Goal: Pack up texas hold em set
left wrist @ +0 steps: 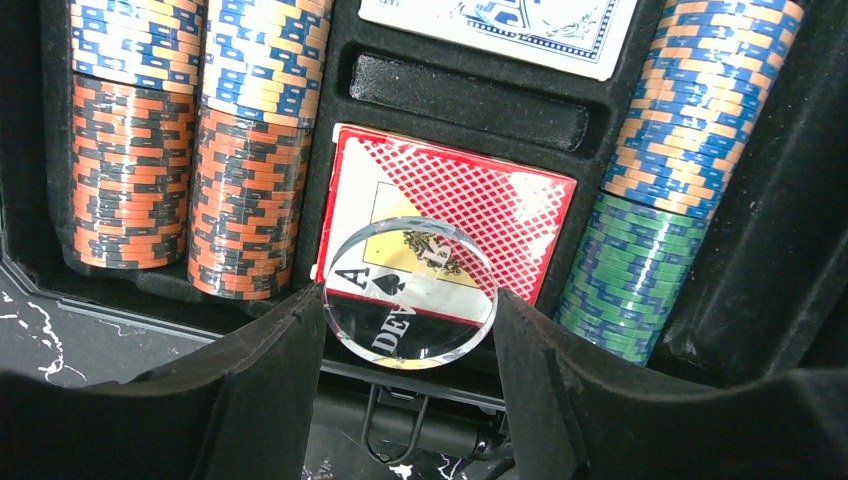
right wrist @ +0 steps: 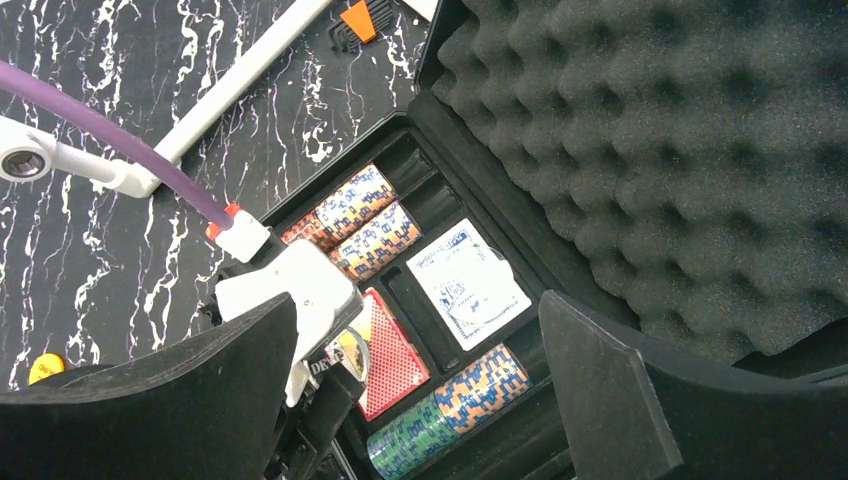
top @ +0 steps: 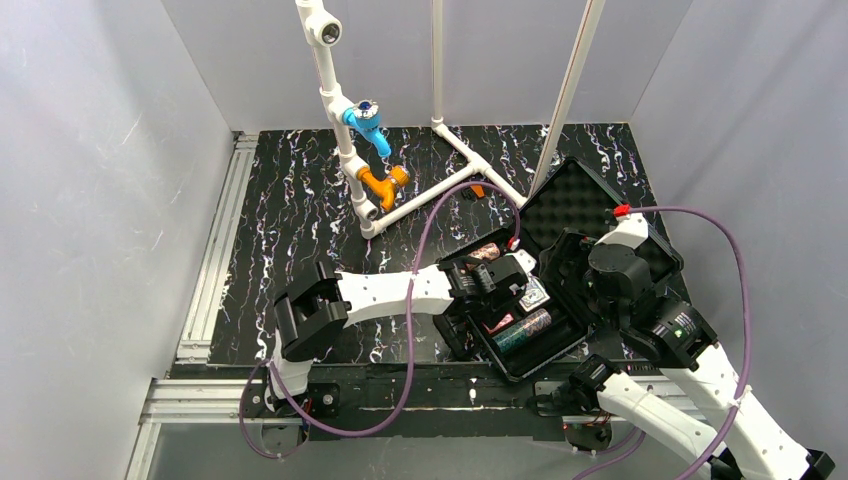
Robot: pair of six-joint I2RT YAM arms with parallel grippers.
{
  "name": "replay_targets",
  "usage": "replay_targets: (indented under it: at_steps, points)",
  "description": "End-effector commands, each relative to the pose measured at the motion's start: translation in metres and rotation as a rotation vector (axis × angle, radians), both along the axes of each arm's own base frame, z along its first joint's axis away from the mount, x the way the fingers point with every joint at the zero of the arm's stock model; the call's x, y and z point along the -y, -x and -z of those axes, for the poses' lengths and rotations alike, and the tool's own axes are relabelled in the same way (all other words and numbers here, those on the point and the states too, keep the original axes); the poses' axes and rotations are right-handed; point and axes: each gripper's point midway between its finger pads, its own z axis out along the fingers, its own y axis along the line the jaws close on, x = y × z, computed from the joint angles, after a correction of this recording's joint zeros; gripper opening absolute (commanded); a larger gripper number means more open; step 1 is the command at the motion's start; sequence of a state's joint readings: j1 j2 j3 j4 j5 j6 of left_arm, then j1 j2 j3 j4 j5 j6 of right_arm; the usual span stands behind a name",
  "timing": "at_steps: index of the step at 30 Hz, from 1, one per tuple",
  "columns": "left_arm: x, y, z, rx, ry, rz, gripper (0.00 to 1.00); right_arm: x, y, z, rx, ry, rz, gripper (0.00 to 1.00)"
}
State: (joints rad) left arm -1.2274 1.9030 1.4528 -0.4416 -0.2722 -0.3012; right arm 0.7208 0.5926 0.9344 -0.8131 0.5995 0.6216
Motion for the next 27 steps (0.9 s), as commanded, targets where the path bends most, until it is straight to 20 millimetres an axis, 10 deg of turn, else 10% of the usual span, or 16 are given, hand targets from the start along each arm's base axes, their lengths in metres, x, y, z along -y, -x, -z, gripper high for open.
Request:
replay_targets:
  at_steps: [1, 9, 27]
  points:
    - [0.014, -0.006, -0.017, 0.038, 0.04, 0.013, 0.0, 0.005, -0.001, -0.01, 0.036, -0.011, 0.023, 0.98]
    - [0.015, -0.01, -0.011, 0.05, 0.021, 0.01, 0.0, 0.004, -0.001, -0.009, 0.031, -0.011, 0.02, 0.98]
    - [0.002, -0.005, 0.002, 0.028, -0.009, -0.008, 0.36, 0.004, -0.001, -0.006, 0.028, -0.01, 0.02, 0.98]
